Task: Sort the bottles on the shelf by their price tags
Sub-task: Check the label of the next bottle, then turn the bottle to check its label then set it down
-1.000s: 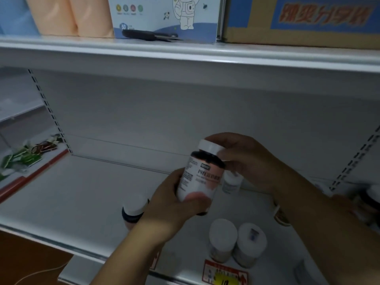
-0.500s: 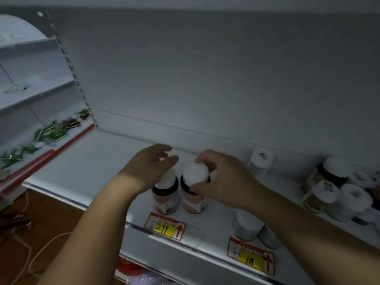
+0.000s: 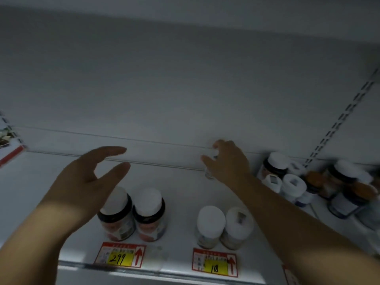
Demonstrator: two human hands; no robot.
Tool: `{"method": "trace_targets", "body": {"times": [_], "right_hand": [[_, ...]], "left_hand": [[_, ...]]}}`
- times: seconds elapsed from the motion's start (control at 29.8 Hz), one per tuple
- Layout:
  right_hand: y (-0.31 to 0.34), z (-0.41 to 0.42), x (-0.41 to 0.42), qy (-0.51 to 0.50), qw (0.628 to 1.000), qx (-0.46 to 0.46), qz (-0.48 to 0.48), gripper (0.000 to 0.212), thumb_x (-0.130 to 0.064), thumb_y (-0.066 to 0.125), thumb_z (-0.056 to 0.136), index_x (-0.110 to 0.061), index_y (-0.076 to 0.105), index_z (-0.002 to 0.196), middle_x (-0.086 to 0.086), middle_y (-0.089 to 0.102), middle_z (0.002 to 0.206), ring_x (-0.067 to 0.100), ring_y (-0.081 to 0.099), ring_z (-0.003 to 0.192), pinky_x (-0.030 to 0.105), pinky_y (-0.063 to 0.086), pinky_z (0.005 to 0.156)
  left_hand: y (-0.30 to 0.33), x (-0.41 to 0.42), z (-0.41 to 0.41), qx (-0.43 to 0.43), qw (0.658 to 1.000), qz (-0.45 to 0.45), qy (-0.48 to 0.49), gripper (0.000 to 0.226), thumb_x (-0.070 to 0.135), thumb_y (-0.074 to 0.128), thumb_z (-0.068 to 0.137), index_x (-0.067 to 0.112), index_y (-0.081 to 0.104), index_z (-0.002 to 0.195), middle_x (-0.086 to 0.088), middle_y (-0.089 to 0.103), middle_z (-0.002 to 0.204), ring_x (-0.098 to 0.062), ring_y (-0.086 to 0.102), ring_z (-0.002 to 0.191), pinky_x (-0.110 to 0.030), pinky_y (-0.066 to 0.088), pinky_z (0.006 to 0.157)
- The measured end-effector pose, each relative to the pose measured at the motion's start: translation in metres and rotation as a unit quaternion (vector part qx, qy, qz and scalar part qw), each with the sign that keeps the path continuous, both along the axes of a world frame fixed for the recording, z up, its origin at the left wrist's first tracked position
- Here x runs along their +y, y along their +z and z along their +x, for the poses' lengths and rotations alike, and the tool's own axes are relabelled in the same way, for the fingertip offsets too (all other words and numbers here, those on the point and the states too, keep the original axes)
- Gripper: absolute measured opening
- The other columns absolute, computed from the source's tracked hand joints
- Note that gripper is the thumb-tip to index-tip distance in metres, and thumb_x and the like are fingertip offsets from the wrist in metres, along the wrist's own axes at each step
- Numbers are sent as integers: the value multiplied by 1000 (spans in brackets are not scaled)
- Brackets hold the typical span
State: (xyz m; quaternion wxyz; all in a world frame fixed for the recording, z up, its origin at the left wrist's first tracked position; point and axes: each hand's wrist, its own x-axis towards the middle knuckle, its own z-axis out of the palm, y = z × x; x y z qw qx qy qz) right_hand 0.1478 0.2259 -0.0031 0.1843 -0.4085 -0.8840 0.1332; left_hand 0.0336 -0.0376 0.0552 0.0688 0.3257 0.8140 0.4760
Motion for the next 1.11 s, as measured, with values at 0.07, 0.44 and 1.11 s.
{"method": "trace_targets", "body": {"times": [0.07,0.44,1.11], "right_hand": [[-8,-3,17,-9,995,-98,-22,57,-55,57,79,-13,49,117,14,51,121,33,54,110,39,46,89],[56,96,11,273,747,368,-482,33,-1,62,62,-22,73,84,-3,73,90,17,66,86,26,54,67],[65,313,51,83,930,275,-230,26,-37,78,58,-33,62,78,-15,66,82,-4,63,69,9,46,51]], "left_hand": [[8,5,14,1,999,31,-15,32,69,61,64,66,55,94,36,59,77,2,46,59,-20,41,64],[-4,63,118,-426,877,214,-58,16,26,68,75,29,70,91,-4,71,108,-21,69,91,-42,53,77],[-23,167,255,-171,963,92,-188,39,55,57,70,48,63,108,23,66,116,-3,58,114,-36,43,100]]}}
